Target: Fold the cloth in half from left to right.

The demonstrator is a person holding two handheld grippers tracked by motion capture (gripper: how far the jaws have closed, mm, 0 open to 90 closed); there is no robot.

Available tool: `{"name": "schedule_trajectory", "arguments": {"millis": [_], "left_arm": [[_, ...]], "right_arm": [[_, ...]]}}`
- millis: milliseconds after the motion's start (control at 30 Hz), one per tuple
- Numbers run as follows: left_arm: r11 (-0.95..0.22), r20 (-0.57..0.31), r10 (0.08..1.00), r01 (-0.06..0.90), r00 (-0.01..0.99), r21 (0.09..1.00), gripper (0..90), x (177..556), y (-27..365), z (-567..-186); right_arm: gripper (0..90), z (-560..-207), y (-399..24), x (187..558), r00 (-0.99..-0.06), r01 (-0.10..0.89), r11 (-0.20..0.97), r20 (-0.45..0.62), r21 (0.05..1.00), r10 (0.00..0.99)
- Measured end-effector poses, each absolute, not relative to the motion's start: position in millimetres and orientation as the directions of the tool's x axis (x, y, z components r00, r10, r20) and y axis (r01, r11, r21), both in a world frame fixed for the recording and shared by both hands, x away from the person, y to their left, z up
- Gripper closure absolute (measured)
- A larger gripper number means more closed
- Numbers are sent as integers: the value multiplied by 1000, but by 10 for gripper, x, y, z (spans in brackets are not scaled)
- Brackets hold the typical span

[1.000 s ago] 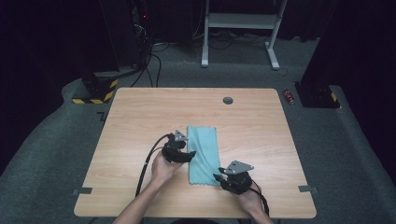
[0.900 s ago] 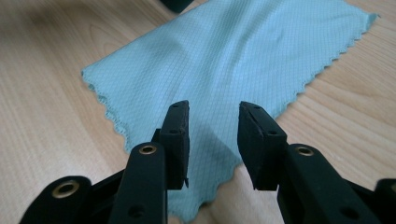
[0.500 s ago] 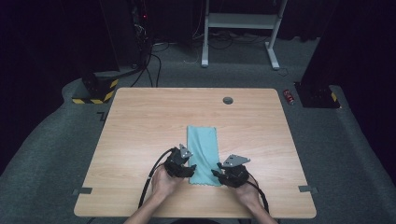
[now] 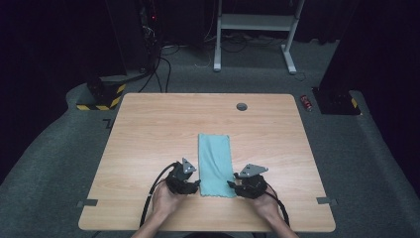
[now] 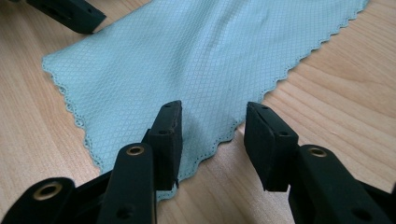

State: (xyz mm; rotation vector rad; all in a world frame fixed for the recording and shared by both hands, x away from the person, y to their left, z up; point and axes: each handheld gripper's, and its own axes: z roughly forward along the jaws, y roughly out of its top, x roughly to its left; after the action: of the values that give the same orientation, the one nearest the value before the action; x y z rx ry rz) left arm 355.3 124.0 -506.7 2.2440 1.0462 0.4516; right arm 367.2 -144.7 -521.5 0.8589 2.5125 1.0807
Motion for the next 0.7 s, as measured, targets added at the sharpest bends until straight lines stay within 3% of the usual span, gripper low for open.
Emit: {"name": "schedule_trajectory", "arguments": {"millis": [167, 367, 700], "left_arm": [[-458, -20, 744, 532, 667, 713, 388, 3518, 1133, -5003], [-477, 22, 731, 489, 682, 730, 398, 3549, 986, -5106], [-458, 14, 746, 498, 666, 736, 393, 3439, 1074, -5222]], "right_arm": [[571, -5172, -1460, 3667, -779, 413, 525, -10, 744, 626], [559, -5158, -1478, 3683, -769, 426, 507, 5, 750, 639], [530, -5218, -1454, 3637, -779, 426, 524, 4, 737, 627]]}}
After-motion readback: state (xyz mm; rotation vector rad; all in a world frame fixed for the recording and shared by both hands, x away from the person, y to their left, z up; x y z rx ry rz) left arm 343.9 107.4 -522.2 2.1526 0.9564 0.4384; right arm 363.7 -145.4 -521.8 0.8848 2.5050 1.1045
